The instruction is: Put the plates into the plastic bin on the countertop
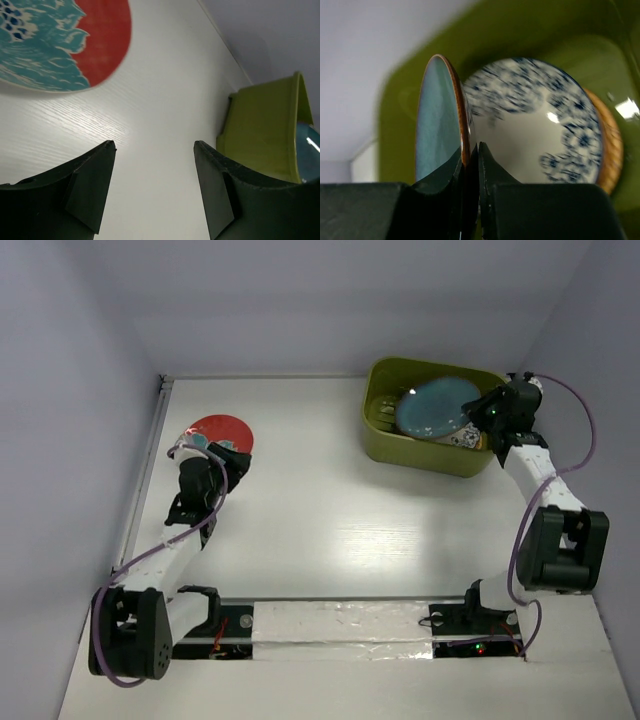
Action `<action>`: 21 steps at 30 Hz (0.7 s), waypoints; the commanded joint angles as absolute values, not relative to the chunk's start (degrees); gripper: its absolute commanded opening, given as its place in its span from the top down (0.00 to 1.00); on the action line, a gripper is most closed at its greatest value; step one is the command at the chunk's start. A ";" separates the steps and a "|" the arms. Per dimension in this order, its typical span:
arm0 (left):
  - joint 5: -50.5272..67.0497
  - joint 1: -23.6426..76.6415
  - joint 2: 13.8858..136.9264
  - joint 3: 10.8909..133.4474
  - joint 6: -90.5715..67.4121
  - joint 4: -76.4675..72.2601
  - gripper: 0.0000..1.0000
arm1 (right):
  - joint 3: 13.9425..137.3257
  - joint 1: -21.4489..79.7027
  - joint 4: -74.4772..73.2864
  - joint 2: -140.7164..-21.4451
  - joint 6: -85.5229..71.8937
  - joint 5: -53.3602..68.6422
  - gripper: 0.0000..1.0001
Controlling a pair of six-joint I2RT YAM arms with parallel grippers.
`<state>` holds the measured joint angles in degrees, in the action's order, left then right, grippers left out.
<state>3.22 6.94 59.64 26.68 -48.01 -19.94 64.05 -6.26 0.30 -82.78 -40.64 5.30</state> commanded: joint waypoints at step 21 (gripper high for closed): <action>-0.61 -10.90 72.59 20.83 -57.83 -30.41 0.33 | 60.57 -7.91 4.66 -82.71 -43.07 1.06 0.00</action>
